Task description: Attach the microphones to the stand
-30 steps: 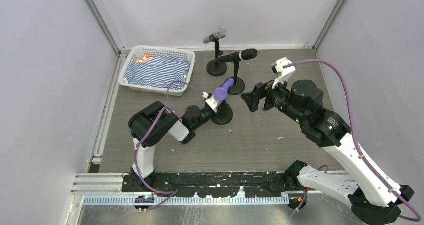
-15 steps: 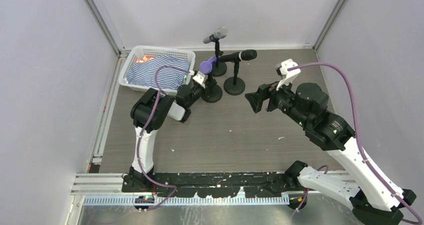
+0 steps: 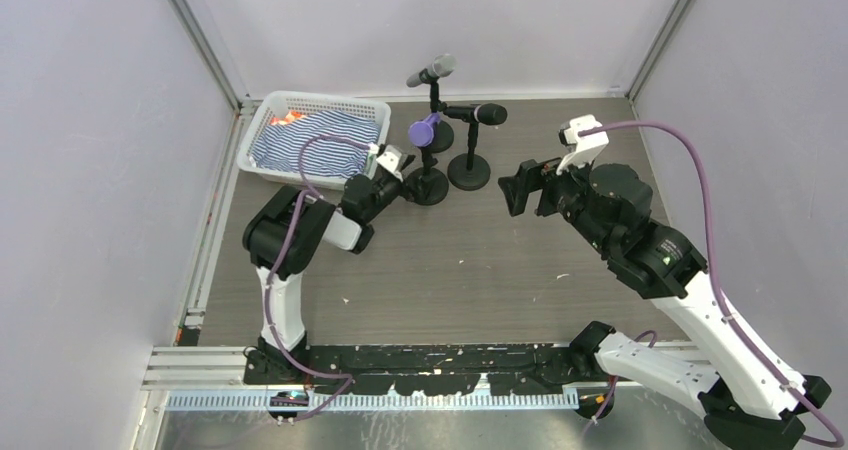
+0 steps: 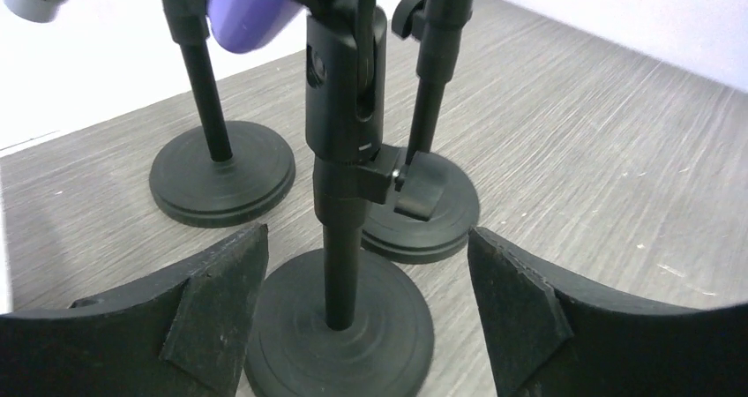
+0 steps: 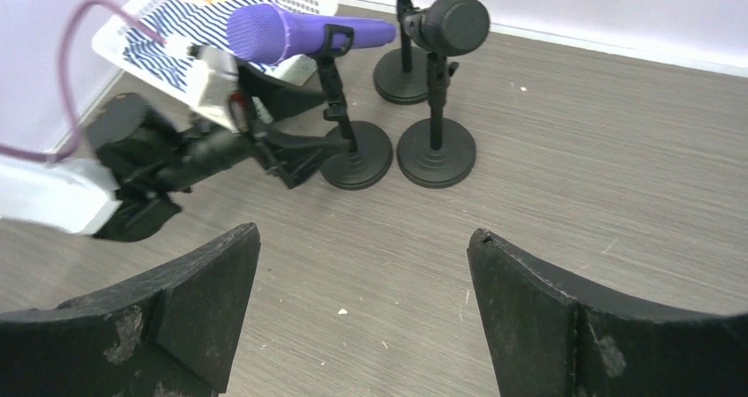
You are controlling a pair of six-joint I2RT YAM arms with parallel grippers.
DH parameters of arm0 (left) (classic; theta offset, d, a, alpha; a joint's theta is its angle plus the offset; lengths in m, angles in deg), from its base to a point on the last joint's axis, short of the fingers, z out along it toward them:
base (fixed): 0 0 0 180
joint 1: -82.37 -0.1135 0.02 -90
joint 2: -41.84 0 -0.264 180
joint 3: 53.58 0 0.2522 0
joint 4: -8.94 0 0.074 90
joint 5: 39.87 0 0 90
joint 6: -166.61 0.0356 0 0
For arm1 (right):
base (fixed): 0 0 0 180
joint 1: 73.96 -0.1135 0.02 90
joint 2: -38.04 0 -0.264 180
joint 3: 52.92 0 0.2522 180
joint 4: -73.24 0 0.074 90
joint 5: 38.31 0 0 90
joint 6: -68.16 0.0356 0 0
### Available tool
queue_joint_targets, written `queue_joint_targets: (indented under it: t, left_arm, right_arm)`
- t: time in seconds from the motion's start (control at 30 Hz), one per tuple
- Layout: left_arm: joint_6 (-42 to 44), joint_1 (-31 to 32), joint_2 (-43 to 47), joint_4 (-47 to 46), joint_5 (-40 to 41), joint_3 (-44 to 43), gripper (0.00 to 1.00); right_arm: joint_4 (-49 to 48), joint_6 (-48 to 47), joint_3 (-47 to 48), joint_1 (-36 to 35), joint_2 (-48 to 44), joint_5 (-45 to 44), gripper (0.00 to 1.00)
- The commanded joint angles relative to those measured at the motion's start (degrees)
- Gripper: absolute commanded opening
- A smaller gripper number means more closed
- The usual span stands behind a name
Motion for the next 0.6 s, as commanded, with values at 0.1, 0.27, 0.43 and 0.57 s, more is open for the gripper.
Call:
queue_joint_targets:
  t: [0.1,0.27,0.43,0.57]
  left_arm:
    - [-6.97,-0.15,16.28,-5.36,7.45,11.92,0.91]
    - [-13.64,-0.01,34.8,11.83,16.91,18.85,0.97]
    - [-14.42,0.07,54.79,51.02,27.54,12.99,1.0]
    - [-15.77,-0.02,65.09,73.37,32.74,8.67,1.0]
  right_arm:
    - [2.85,2.58,3.55,0.18,5.28,-6.13,0.94]
    - [7.33,4.15,5.33,7.06,11.08,0.55,0.97]
    - [6.4,11.94,3.16,16.88,14.65,11.59,1.0]
    - [4.65,19.1,-1.47,24.05,14.19,14.86,1.0]
